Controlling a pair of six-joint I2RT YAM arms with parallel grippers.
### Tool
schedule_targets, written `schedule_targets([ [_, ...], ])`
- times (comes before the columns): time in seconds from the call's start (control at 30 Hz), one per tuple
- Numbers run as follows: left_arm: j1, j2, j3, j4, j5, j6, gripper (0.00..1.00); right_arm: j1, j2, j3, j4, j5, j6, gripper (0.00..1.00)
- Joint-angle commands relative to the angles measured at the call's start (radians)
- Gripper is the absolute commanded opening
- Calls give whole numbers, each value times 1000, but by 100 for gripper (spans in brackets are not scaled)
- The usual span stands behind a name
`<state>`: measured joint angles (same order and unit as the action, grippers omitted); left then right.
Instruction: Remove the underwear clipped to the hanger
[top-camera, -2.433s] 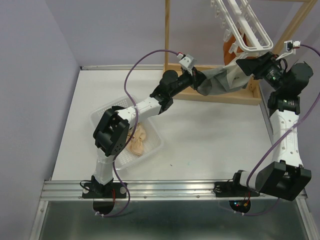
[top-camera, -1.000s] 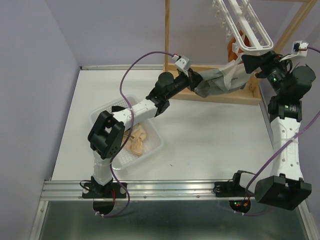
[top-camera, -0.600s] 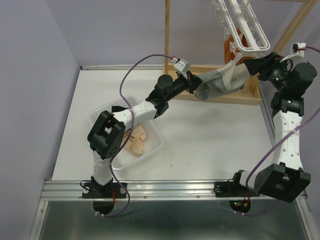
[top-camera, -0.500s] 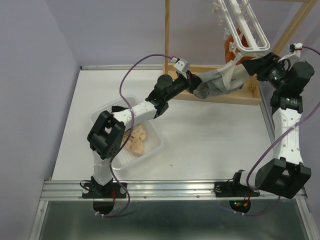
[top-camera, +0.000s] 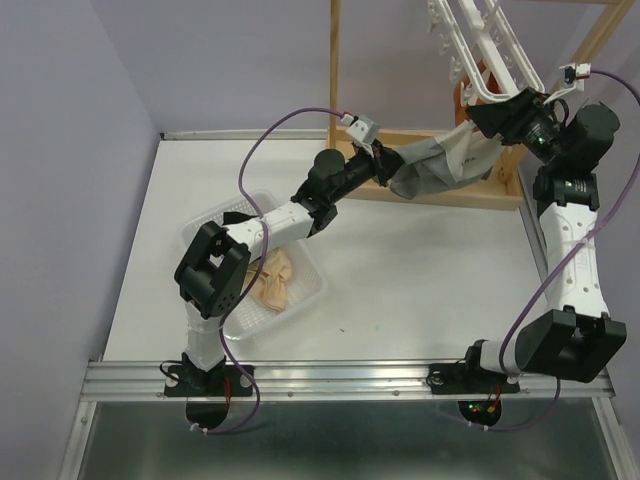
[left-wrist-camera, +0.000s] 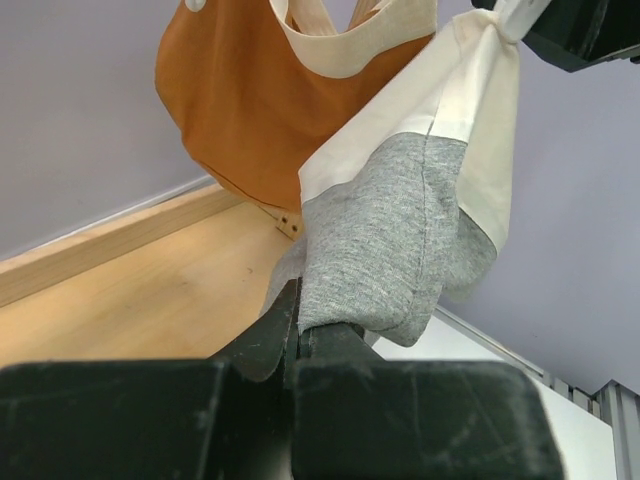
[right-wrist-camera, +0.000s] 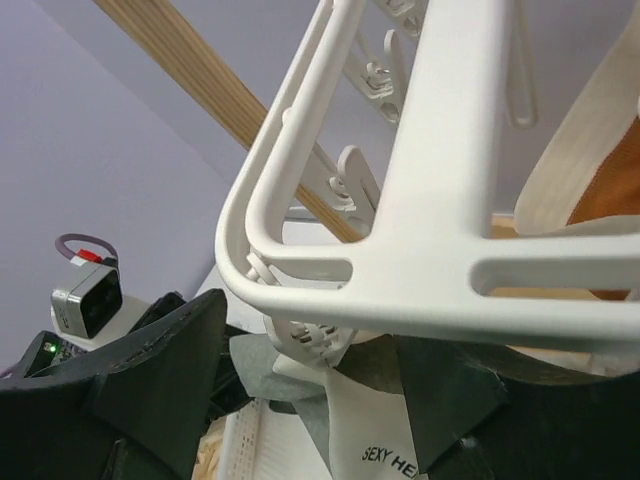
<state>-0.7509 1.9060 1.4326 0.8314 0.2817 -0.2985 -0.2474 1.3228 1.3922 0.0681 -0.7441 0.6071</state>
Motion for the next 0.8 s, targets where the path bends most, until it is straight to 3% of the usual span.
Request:
schedule_targets([
  [0.0,1,-79,-8,77,14,-8,0,17,27,94,65,18,22,72],
  [0.2,-1,-81,-8,77,14,-8,0,46,49,123,67,54,14,69],
  [0.27,-1,-79,-8,78,14,-10,0,51,56,131,68,75,16,56],
  [0.3,-1,-81,-8,77,14,-10,0,51,59,134,68,86,17,42],
  [0.4,-1,-82,-8,77,13,-11,0,51,56,130,67,100,11,18],
  [0.53,-1,-87,-17,78,5,-8,0,51,47,117,68,104,3,4],
  [0.67,-1,-96,-37,78,-7,-7,0,51,30,99,68,104,-1,5],
  [0.73,-1,-99,-41,80,-10,-7,0,51,18,81,64,107,-15,20],
  [0.77,-1,-102,-43,80,-16,-5,0,51,3,73,55,111,-26,36],
])
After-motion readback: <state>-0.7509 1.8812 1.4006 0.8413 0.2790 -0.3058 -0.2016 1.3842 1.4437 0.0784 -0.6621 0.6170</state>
